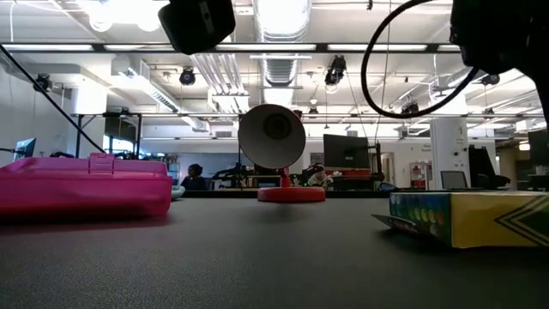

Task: Pack school essentials
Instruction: Put the yellow crayon box into the red supply box

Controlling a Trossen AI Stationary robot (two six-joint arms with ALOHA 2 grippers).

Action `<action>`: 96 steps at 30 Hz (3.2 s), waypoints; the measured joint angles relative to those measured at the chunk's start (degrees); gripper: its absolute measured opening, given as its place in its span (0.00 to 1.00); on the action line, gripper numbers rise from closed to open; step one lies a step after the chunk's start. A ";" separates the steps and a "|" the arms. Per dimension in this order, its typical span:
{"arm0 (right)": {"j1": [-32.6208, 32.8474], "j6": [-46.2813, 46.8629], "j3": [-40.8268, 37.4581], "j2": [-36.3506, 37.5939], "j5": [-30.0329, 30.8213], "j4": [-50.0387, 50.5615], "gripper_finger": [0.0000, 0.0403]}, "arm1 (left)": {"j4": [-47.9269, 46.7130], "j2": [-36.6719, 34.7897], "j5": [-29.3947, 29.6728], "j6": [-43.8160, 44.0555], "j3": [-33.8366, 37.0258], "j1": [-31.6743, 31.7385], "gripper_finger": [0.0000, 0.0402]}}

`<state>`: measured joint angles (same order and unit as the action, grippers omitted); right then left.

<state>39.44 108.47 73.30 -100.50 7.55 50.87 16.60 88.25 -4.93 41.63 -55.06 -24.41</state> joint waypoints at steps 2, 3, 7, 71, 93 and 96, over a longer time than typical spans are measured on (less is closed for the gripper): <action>0.00 -0.32 -0.02 0.89 1.02 -0.66 0.29 | 0.05 -0.02 0.00 0.00 0.01 -0.01 0.45; 0.02 -0.44 0.11 1.41 2.38 -0.72 0.29 | 0.03 -0.02 0.00 0.00 0.01 -0.03 0.45; 0.00 -0.48 0.21 2.84 6.08 -1.07 0.29 | 0.02 -0.02 0.04 -0.02 0.01 -0.01 0.45; 9.00 13.78 -11.74 7.96 1.43 -3.52 0.54 | -2.68 5.05 4.62 -3.45 0.73 0.03 0.45; 9.70 15.18 -11.98 5.11 -1.76 -0.18 0.49 | 18.90 26.48 4.98 -8.97 -8.58 1.09 0.45; 10.17 15.17 -12.01 5.11 -1.59 -0.20 0.49 | 18.76 29.71 4.98 -5.37 -11.17 1.90 0.45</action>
<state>49.61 123.63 61.29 -95.39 5.96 50.67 35.36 117.95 0.05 36.25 -66.23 -22.51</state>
